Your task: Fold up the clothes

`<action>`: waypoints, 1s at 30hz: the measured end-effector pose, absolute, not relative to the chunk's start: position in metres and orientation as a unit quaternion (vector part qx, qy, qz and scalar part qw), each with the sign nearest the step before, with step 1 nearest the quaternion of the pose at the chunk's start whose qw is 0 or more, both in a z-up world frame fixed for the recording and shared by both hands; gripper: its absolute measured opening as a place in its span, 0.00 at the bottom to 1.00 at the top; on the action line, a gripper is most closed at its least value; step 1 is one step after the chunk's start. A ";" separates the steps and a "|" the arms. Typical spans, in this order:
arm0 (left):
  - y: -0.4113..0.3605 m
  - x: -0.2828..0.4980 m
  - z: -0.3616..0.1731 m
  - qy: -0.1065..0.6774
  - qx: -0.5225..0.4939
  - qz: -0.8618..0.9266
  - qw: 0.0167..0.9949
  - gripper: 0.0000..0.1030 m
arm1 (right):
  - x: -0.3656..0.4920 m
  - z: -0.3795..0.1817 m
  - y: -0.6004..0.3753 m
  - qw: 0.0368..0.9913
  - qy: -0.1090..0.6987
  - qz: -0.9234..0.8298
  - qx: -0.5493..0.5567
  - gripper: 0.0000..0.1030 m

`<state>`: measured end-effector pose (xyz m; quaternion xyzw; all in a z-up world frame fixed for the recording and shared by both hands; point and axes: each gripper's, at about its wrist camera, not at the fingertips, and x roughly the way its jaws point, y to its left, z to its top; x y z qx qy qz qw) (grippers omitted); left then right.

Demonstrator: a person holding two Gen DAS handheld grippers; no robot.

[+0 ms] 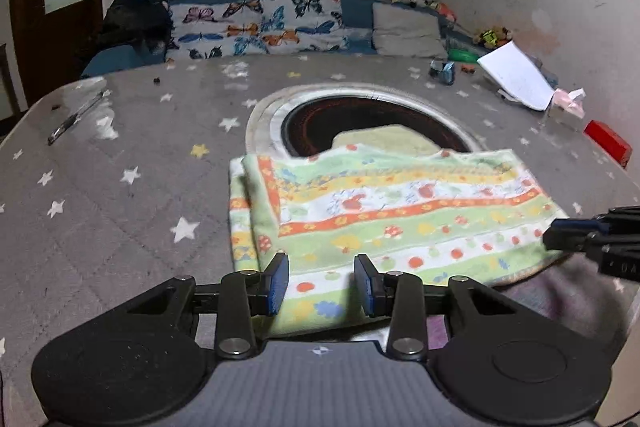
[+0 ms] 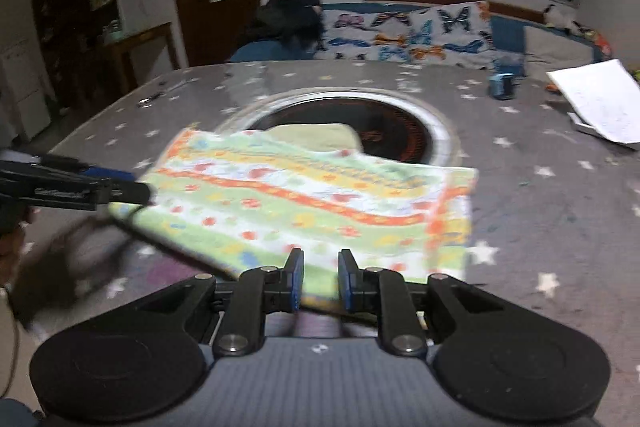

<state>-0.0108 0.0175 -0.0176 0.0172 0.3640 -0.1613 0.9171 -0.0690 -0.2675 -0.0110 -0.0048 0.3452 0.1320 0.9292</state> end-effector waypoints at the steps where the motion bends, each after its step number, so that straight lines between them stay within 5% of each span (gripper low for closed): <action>1: 0.018 -0.011 -0.020 0.367 0.018 -0.160 0.916 0.38 | -0.066 -0.016 -0.274 0.927 0.356 0.122 0.001 0.17; 22: 0.035 0.018 -0.019 0.397 -0.026 -0.133 0.908 0.39 | -0.002 -0.014 -0.299 0.930 0.358 0.078 0.004 0.18; 25: 0.035 0.019 -0.019 0.399 -0.025 -0.127 0.908 0.40 | -0.011 -0.001 -0.286 0.935 0.342 0.097 -0.012 0.25; 30: 0.033 0.023 -0.019 0.407 -0.020 -0.105 0.907 0.58 | -0.021 0.012 -0.252 0.931 0.331 0.148 -0.043 0.30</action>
